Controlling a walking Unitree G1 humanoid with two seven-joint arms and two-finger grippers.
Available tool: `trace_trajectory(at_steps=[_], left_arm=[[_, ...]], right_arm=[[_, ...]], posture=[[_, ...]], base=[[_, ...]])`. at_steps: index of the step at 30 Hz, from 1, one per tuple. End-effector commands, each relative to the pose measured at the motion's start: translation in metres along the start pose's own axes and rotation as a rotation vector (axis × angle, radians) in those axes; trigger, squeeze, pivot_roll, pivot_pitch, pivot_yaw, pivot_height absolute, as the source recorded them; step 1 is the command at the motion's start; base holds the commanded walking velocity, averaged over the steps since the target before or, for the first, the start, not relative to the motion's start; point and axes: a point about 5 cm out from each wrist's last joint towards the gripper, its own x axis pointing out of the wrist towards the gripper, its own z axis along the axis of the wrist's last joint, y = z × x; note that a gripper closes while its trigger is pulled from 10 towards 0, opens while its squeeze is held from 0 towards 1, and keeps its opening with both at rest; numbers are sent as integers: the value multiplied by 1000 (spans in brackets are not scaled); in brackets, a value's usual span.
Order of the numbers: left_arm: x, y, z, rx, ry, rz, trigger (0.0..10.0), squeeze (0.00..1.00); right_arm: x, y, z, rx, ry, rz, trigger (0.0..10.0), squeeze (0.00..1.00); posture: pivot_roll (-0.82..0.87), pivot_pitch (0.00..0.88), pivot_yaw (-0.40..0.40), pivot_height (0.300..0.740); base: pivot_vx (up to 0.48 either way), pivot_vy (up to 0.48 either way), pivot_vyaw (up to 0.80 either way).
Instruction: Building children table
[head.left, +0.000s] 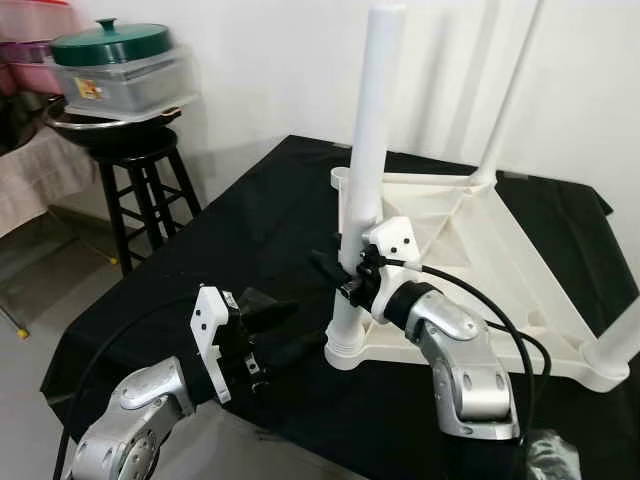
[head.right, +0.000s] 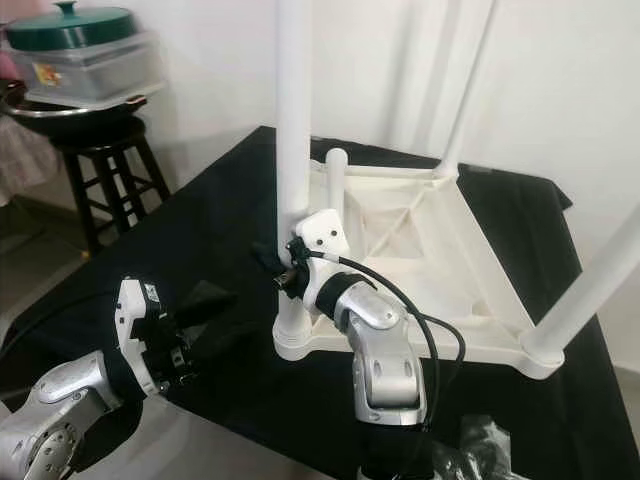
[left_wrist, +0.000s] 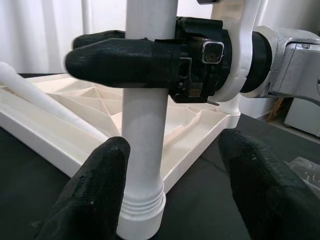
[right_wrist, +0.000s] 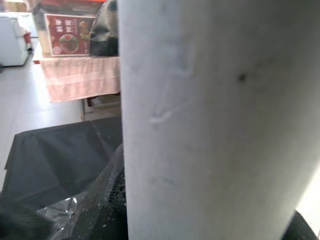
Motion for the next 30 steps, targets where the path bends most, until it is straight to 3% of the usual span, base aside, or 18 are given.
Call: trace_trajectory(at_steps=[1,2,3,4,6,7,9,10,13,14,17,22,23,30], left_arm=[[-2,2,-3,-6,8,17,10000,0],[-2,2,-3,-6,5,21,10000,0],[-2,2,-3,-6,5,21,10000,0],[-1,2,-3,-7,5,20,10000,0],[-1,2,-4,-7,6,16,10000,0],[0,2,-4,-8,6,14,10000,0],[1,2,-4,-10,4,11,10000,0],[2,2,-4,-9,3,10,10000,0],[2,2,-4,-8,2,10,10000,0],[3,2,-4,-6,2,11,10000,0],[4,1,-4,-4,1,15,10000,0],[4,1,-4,-4,-1,17,10000,0],[4,0,-4,-4,-1,17,10000,0],[5,-1,-4,-5,-4,18,10000,0]], right_arm=[[-4,-13,-24,-48,165,-66,10000,0],[-1,-13,-16,-41,149,-16,10000,400],[-1,-13,-16,-41,149,-16,10000,400],[6,-16,-3,-7,95,86,10000,1000],[8,-16,8,22,56,147,10000,1000],[10,-18,21,12,-15,242,10000,1000],[9,-21,33,-77,-102,435,10000,1000],[8,-24,32,-89,-95,540,10000,976],[8,-25,30,-85,-81,599,10000,976],[10,-30,26,-95,-46,650,10000,0],[23,-46,23,-87,20,705,10000,0],[36,-58,26,-30,22,684,10000,0],[37,-60,25,-19,23,698,0,0],[35,-62,22,19,24,759,0,0]], posture=[[-55,42,-40,740],[-54,40,-40,740],[-54,40,-40,740],[-52,36,-43,740],[-53,35,-42,740],[-56,34,-44,740],[-57,30,-42,740],[-46,27,-46,740],[-46,27,-46,740],[-39,25,-49,740],[-32,23,-53,740],[-28,26,-54,740],[-25,28,-57,740],[-24,35,-60,740]], base=[[0,0,0],[0,0,0],[0,0,0],[0,0,0],[0,0,0],[0,0,0],[0,0,0],[0,0,0],[0,0,0],[0,0,0],[0,0,0],[0,0,0],[0,0,0],[0,0,0]])
